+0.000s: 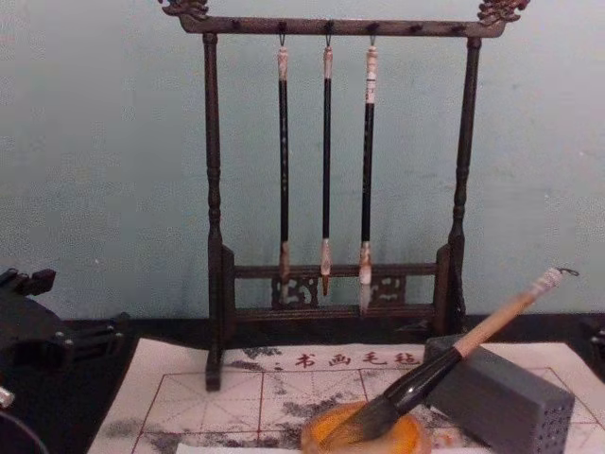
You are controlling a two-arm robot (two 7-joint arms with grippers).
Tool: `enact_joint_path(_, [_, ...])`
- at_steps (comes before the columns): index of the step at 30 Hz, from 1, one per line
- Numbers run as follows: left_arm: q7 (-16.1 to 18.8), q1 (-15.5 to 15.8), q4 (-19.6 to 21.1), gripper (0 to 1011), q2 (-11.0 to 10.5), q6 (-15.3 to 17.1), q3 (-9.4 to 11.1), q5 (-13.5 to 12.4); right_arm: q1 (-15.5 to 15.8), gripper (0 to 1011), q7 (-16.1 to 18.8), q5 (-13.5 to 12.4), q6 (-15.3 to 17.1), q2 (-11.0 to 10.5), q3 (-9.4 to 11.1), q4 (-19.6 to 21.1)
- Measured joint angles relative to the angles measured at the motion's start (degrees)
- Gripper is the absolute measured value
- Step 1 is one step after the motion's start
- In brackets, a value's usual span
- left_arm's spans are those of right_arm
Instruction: Pick up the brush from the inkstone, write on the paper, then place the brush back to its original position.
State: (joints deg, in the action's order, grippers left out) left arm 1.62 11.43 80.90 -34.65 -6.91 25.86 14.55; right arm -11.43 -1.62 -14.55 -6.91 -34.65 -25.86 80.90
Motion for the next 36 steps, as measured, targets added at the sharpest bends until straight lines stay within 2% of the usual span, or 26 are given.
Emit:
enact_joint_path(33, [0.00,0.00,0.00,1001,0.00,0.00,0.00,0.00,0.00,1003,0.00,0.00,0.00,0.00,0.00,0.00])
enact_joint_path(36, [0.00,0.00,0.00,1001,0.00,0.00,0.00,0.00,0.16,1003,0.55,-0.29,0.14,0.17,0.54,0.01])
